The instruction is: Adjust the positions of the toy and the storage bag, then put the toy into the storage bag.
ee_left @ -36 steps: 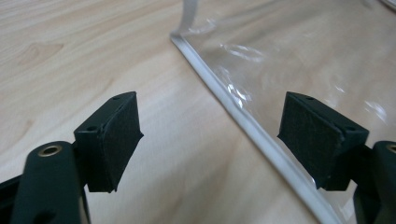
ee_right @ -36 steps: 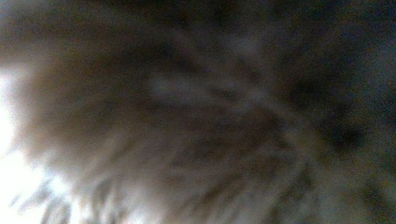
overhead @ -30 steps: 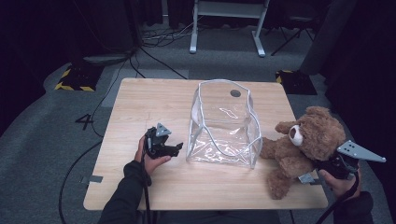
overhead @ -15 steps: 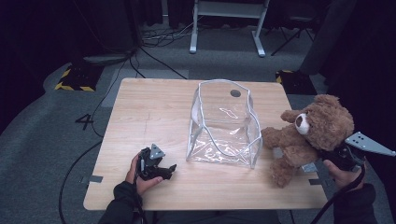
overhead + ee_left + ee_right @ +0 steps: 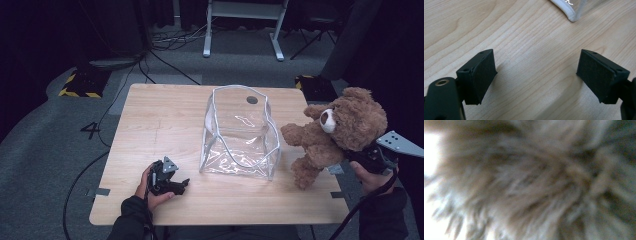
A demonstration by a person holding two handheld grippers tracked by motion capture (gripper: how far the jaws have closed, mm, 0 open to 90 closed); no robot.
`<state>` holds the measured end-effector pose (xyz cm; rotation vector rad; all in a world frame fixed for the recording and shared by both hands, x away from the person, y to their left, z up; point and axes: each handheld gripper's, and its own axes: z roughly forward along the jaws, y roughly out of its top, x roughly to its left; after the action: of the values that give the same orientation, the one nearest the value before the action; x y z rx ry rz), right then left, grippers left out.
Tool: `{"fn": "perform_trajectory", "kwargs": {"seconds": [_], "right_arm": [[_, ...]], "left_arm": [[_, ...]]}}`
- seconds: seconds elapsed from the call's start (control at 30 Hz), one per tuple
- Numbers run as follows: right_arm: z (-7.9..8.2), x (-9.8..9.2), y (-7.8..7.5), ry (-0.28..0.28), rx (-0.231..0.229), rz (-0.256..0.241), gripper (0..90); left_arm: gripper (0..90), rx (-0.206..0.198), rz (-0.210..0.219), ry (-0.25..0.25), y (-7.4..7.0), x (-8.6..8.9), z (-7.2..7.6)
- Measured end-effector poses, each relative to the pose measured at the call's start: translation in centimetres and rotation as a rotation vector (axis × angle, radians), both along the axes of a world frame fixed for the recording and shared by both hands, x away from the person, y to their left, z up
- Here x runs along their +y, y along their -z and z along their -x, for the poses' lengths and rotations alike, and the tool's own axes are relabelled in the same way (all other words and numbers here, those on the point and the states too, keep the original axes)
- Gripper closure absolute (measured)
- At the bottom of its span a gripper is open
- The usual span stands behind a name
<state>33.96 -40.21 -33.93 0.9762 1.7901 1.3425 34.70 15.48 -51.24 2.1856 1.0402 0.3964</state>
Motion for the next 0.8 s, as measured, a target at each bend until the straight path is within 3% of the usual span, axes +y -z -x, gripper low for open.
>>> {"fn": "perform_trajectory", "kwargs": {"seconds": [0.07,0.23,0.77,0.8], "right_arm": [[0.0,0.0,-0.2,-0.002,-0.005,0.004,52.8],[-0.3,0.6,-2.8,-0.004,-0.06,0.025,52.8],[-0.9,1.9,-7.0,-0.012,-0.121,0.031,52.8],[-0.8,2.1,-7.8,-0.01,-0.137,0.028,52.8]], "left_arm": [[15.5,0.001,0.0,0.0,0.0,0.0,0.0],[15.2,0.002,0.003,0.002,0.0,0.0,-0.1],[15.2,0.003,0.0,0.003,0.0,-0.1,-0.2],[15.2,0.003,0.001,0.002,0.0,-0.1,-0.2]]}}
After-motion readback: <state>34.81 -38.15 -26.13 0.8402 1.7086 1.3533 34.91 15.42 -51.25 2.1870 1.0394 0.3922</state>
